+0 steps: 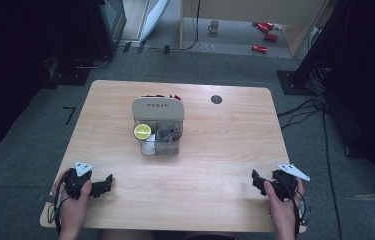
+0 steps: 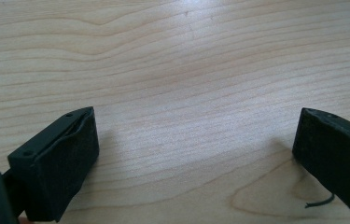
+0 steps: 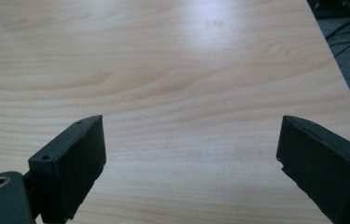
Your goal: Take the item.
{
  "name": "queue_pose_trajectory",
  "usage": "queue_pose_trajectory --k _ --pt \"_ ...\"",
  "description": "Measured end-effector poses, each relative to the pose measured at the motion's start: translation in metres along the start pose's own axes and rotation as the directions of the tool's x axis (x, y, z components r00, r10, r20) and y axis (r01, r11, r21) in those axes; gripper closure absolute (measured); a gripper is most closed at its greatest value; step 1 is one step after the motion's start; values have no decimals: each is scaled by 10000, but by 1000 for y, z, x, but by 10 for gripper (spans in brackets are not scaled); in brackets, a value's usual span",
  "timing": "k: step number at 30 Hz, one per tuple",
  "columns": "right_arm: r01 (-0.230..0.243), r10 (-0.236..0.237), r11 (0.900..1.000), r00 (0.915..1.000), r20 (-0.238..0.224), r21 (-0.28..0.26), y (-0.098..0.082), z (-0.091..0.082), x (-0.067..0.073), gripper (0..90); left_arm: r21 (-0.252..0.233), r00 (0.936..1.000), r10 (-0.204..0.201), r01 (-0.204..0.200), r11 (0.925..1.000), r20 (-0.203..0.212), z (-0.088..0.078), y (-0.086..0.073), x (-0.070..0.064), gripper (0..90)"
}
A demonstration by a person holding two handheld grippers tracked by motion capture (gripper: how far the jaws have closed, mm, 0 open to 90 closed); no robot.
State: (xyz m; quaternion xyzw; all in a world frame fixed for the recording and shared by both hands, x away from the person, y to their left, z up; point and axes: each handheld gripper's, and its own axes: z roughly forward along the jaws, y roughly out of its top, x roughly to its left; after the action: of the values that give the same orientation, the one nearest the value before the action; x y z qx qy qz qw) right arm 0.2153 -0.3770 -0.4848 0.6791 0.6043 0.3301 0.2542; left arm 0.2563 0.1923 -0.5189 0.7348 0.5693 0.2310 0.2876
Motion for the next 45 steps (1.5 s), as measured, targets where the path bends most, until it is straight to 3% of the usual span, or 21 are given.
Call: queue_pose_trajectory --k 7,13,24,32,45 --pt "128 -134 9989 9998 -139 -448 16 -10 15 82 -1 10000 -4 4 10000 3 0 0 0 8" --pt "162 -203 9975 9980 -604 -686 32 -14 33 82 -1 10000 -1 1 10000 4 0 0 0 8" --pt "697 -812 9933 9884 -1280 -923 64 -10 79 83 6 10000 4 -4 10000 3 0 0 0 8" --pt "1099 -1265 9887 9766 -1742 -1016 81 0 113 83 0 10000 1 -1 10000 2 0 0 0 8" --pt "1289 -1460 9881 9574 -2490 -839 95 18 157 85 -13 10000 0 0 10000 -9 0 0 0 8"
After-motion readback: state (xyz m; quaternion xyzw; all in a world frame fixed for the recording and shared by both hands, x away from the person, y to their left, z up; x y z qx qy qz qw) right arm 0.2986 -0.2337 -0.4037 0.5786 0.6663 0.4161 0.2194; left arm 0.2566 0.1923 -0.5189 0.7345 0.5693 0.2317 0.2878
